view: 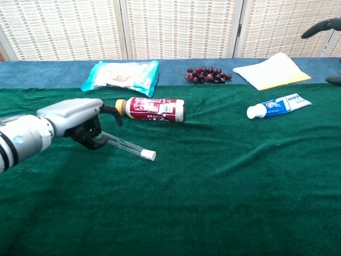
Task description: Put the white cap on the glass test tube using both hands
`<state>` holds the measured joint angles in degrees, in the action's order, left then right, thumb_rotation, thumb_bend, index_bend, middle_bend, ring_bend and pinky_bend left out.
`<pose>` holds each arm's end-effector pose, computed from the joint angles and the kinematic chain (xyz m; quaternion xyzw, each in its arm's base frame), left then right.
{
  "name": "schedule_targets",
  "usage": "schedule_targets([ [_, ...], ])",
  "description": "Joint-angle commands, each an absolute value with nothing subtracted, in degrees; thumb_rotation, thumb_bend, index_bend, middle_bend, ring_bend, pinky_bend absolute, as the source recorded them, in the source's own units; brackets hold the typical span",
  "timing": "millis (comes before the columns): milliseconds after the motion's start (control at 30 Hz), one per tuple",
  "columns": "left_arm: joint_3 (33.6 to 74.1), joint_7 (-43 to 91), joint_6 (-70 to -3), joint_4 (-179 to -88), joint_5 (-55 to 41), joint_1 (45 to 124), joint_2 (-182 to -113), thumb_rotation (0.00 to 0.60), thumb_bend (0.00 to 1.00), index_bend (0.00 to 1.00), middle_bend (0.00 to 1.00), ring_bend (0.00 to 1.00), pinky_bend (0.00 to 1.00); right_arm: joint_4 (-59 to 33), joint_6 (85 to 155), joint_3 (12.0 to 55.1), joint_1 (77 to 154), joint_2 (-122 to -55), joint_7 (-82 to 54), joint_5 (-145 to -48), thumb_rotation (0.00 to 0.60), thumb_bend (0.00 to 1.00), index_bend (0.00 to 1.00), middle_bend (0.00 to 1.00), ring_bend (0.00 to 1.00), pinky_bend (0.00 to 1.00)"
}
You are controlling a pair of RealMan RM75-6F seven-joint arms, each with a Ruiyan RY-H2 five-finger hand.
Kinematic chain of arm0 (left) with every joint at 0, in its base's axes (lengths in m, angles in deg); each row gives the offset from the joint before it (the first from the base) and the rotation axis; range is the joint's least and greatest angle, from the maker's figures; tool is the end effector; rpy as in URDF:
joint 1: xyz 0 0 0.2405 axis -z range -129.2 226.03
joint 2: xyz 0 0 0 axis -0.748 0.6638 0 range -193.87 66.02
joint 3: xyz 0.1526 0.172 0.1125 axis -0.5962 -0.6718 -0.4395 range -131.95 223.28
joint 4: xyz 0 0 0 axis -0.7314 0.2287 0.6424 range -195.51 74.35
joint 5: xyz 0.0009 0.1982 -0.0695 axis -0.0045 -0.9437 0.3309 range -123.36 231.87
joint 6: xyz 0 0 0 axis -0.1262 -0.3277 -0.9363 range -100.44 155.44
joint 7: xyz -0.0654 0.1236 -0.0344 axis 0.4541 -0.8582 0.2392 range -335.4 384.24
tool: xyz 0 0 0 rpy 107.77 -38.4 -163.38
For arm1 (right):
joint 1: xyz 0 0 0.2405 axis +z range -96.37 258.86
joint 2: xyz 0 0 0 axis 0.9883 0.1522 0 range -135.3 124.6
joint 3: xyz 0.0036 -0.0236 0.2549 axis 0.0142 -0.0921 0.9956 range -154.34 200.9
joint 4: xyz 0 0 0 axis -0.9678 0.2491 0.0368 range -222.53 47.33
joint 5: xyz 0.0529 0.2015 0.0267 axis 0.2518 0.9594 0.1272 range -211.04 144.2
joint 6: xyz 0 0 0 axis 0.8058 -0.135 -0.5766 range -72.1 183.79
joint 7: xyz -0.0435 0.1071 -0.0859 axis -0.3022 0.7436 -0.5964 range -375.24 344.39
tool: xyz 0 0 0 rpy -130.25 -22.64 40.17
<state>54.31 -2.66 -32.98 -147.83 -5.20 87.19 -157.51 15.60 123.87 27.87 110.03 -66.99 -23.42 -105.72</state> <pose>-0.1535 0.3139 -0.0380 -0.7259 -0.4046 -0.3525 0.4302 -0.2163 -0.2879 0.1277 0.6782 -0.3901 0.3882 0.4871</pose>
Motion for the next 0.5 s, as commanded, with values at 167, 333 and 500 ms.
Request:
schedule_targets([
  [167, 52.66, 3.38, -44.18, -156.18, -15.08, 80.32, -145.89, 0.600, 0.52, 0.33, 0.78, 0.72, 0.80, 14.83, 130.48, 26.28, 104.24, -63.93, -21.11, -109.50, 0.579, 0.40, 0.12, 0.47, 0.61, 0.72],
  [333, 51.31, 7.04, -53.22, -157.09, -20.53, 74.35, -139.34, 0.600, 0.47, 0.29, 0.47, 0.42, 0.51, 10.61, 136.95, 25.10, 99.59, -64.57, -17.34, -114.26, 0.586, 0.40, 0.11, 0.18, 0.27, 0.35],
  [500, 50.17, 9.23, -60.64, -155.89, -22.90, 68.67, -136.19, 0.600, 0.46, 0.26, 0.31, 0.26, 0.31, 6.40, 142.25, 24.55, 95.41, -66.50, -14.09, -116.27, 0.590, 0.40, 0.06, 0.04, 0.08, 0.15],
])
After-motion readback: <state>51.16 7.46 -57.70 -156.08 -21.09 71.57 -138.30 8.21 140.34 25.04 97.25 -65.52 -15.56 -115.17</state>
